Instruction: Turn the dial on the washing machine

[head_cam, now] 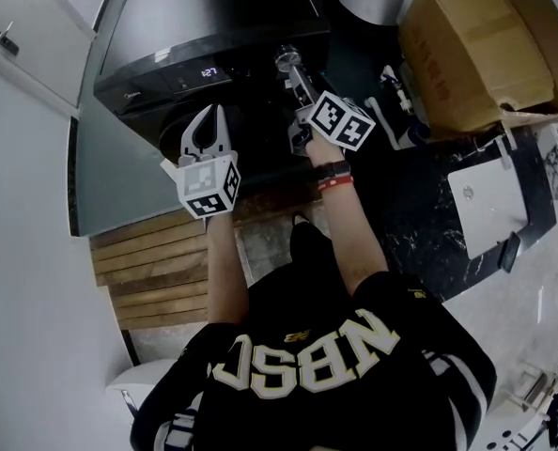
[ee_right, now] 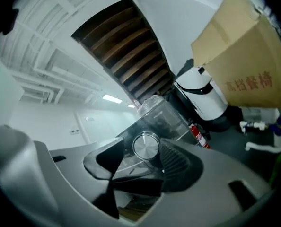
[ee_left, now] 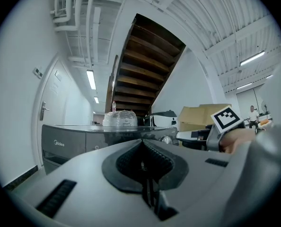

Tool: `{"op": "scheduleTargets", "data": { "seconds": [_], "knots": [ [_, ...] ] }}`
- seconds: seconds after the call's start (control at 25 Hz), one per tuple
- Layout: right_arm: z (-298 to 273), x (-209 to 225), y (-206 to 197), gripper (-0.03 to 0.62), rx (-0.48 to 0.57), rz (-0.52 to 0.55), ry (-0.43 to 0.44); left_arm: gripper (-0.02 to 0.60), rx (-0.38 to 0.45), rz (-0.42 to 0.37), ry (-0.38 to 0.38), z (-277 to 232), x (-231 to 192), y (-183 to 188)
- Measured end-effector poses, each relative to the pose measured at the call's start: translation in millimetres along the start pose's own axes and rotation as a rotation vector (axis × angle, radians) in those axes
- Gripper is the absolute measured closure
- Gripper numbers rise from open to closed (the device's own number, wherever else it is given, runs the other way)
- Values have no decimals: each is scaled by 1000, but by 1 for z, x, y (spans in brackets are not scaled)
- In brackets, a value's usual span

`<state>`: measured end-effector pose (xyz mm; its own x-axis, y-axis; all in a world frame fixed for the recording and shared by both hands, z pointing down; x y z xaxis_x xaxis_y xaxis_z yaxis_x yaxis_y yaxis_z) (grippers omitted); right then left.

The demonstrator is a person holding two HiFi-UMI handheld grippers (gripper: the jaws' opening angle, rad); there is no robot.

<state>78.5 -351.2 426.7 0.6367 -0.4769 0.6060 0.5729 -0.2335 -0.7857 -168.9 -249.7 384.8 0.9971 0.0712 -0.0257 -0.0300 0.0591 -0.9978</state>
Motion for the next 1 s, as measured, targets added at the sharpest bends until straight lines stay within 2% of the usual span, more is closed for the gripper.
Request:
{"op": "scheduleTargets", "data": {
  "seconds": [0.2, 0.52, 0.8, 1.0],
  "knots": [
    [26, -24, -3, 382, -76, 244, 19, 568, 5, 6, -10, 14, 4, 4],
    [65, -58, -9, 471, -122, 494, 40, 568, 20, 2, -17, 43, 12, 9],
    [93, -80, -13, 546, -134, 597, 57, 568, 19, -9, -5, 63, 8, 5],
    [109, -84, -15, 586, -129, 606, 58, 568, 30, -24, -23, 73, 13, 8]
  ]
}}
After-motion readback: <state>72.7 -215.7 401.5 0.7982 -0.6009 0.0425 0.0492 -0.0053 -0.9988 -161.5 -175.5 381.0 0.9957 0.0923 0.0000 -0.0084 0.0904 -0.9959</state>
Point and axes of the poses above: the fingertips, and each gripper's own axes: z backward along the fingers, x to its right, y out of its top, the point moved 10 cm from there along z, backward along the fingers, and after that the axes turned 11 degrees about y, right-handed, at the moved point
